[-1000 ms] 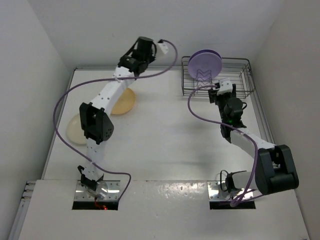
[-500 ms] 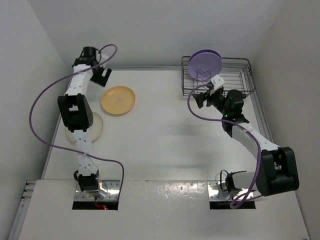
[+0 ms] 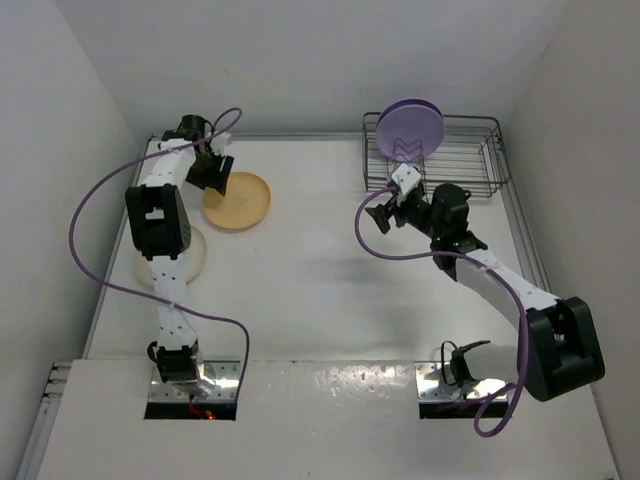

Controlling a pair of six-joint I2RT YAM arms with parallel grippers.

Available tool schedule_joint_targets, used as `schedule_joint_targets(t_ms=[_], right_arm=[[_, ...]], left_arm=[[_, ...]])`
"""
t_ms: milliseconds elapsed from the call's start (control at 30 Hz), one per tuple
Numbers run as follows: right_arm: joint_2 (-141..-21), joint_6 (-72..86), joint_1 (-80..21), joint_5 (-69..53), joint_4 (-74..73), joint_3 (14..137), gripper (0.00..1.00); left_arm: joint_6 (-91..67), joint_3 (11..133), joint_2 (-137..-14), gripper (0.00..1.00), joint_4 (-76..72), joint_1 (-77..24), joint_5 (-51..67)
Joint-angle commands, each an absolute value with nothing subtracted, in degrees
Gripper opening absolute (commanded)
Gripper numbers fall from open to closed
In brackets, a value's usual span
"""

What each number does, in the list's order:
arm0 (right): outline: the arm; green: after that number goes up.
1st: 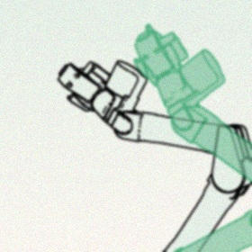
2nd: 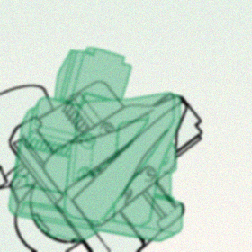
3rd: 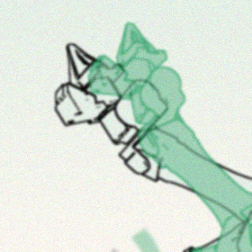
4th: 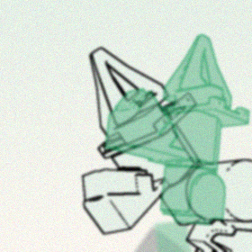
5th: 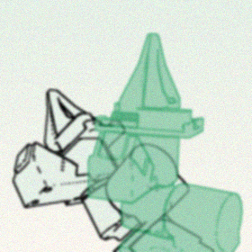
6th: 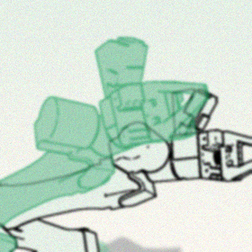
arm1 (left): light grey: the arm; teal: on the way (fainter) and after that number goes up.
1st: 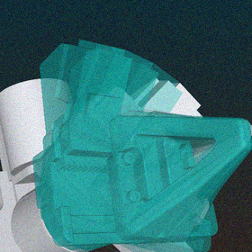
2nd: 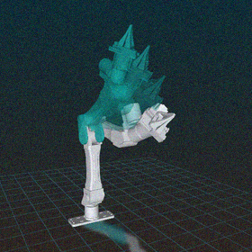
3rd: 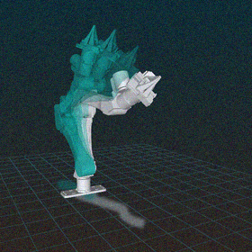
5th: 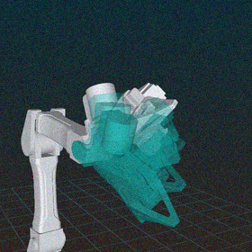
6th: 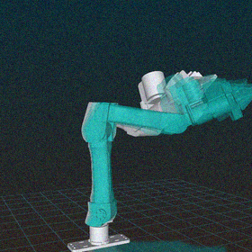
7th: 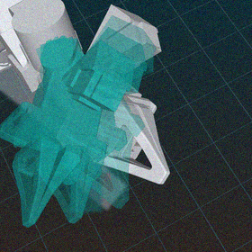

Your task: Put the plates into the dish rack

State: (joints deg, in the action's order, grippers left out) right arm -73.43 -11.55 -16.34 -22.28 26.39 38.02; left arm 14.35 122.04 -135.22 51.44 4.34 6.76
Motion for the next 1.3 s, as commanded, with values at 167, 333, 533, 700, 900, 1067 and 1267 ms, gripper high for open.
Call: schedule_joint_targets(t_ms=[167, 333, 533, 700, 900, 1067, 1267], right_arm=[[-70.40, -16.26, -17.31, -20.39, 23.56, 41.13, 0.81], [-70.40, -15.91, -17.93, -20.74, 24.43, 42.18, 0.81], [-73.64, -8.46, -15.66, -30.28, 23.74, 49.01, 0.83], [-87.61, 8.33, -14.68, -47.53, 24.14, 67.11, 0.83], [-105.00, 26.87, -14.94, -52.19, 43.89, 75.14, 0.74], [-109.33, 32.51, -14.06, -55.02, 55.01, 74.45, 0.68], [-108.81, 27.70, -14.15, -57.91, 49.34, 73.91, 0.52]], left_arm=[[14.24, 120.15, -139.04, 0.44, 50.89, 5.54, 4.22], [15.37, 121.37, -136.24, 0.00, 51.41, 5.54, 6.85], [24.50, 125.95, -123.34, 0.00, 50.21, -2.62, 6.08], [38.58, 116.28, -109.78, 0.00, 42.71, -16.42, 0.55], [37.97, 117.50, -109.78, 0.00, 46.05, -23.46, 1.84], [37.27, 119.18, -110.30, 0.00, 49.91, -24.70, 5.36], [37.88, 119.71, -109.69, 0.00, 51.94, -24.70, 8.43]])
